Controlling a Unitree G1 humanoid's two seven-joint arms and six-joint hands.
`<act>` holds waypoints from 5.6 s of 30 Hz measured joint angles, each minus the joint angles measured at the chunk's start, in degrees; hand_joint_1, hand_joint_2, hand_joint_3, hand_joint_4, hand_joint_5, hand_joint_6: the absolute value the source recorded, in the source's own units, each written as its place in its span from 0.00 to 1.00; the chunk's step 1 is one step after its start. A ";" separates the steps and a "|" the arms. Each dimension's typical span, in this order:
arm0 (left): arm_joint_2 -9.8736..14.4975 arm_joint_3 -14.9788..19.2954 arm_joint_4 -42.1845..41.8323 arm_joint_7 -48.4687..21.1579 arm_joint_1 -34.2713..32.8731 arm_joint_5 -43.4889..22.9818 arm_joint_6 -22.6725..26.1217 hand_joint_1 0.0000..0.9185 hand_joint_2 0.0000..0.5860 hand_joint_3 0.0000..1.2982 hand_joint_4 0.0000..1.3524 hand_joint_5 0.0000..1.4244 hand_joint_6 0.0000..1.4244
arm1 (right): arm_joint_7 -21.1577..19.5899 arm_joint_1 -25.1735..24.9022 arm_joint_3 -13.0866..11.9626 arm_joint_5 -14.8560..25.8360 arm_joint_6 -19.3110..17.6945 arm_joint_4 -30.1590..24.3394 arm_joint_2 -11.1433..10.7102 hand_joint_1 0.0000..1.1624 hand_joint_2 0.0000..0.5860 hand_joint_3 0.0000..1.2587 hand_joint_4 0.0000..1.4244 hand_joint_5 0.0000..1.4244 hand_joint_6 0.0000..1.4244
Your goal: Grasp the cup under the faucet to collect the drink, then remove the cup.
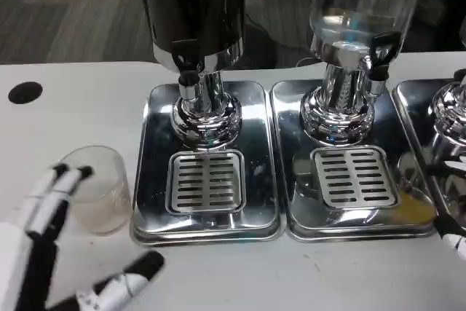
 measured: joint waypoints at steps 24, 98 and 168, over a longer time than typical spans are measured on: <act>9.77 -4.01 18.53 -16.07 -33.49 10.40 29.33 0.00 0.02 0.08 0.03 0.11 0.24 | 0.04 0.49 0.19 0.84 -2.29 4.54 -0.67 0.43 0.63 0.22 0.11 0.08 0.00; 12.19 -19.82 25.81 -2.27 -38.83 13.52 39.47 0.33 0.19 0.41 0.45 0.64 0.73 | 0.79 3.53 0.92 3.32 -8.94 8.64 -1.60 0.43 0.62 0.23 0.11 0.07 0.00; -0.49 -31.54 45.91 5.09 -61.64 8.66 46.88 0.31 0.18 0.43 0.47 0.63 0.70 | 3.75 2.18 1.09 7.56 -16.69 19.67 -4.15 0.42 0.61 0.23 0.11 0.08 0.00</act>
